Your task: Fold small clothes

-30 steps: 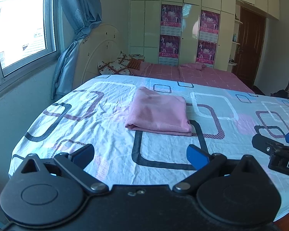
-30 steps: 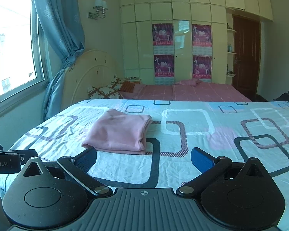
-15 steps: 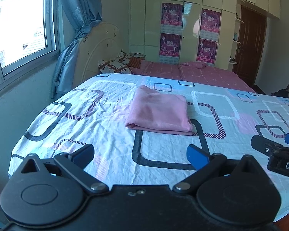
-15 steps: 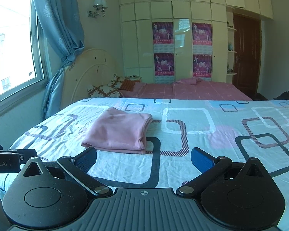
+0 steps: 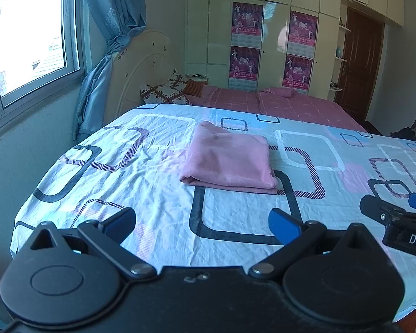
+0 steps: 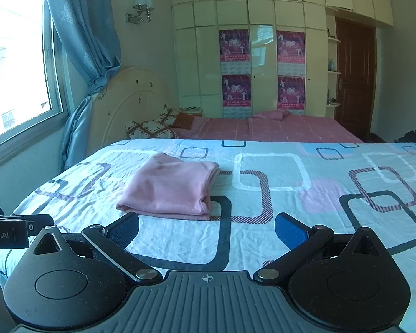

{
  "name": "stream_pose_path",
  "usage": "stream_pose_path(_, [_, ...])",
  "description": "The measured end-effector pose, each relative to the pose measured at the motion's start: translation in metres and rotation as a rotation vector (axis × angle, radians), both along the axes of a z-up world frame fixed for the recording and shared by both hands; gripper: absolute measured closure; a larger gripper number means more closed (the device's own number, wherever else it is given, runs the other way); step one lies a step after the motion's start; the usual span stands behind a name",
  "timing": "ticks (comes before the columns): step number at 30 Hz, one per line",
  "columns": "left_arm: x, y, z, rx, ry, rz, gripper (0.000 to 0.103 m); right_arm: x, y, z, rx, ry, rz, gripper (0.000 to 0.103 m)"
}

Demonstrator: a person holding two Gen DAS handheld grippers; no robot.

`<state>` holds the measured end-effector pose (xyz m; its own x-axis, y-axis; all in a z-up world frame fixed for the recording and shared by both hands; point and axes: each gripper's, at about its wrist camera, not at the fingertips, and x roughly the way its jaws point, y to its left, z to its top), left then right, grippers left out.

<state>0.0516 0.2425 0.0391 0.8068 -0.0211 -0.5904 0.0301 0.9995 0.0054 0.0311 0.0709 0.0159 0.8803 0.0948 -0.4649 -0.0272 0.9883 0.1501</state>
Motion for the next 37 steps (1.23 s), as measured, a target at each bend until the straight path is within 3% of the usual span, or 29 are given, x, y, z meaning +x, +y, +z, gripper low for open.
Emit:
stream_pose_path(28, [0.021,0.004,-0.013,-0.003,0.021,-0.013,0.002,0.016,0.001,-0.007,0.01,0.025,0.0,0.0])
stream_pose_path(34, [0.029,0.003,-0.021,-0.022,-0.044,-0.043,0.005,0.029,-0.002,-0.018,0.015,0.051,-0.007,0.0])
stream_pose_path(37, [0.049,0.004,-0.03,0.014,-0.033,-0.029,0.002,0.039,-0.003,-0.027,0.01,0.08,-0.015,0.0])
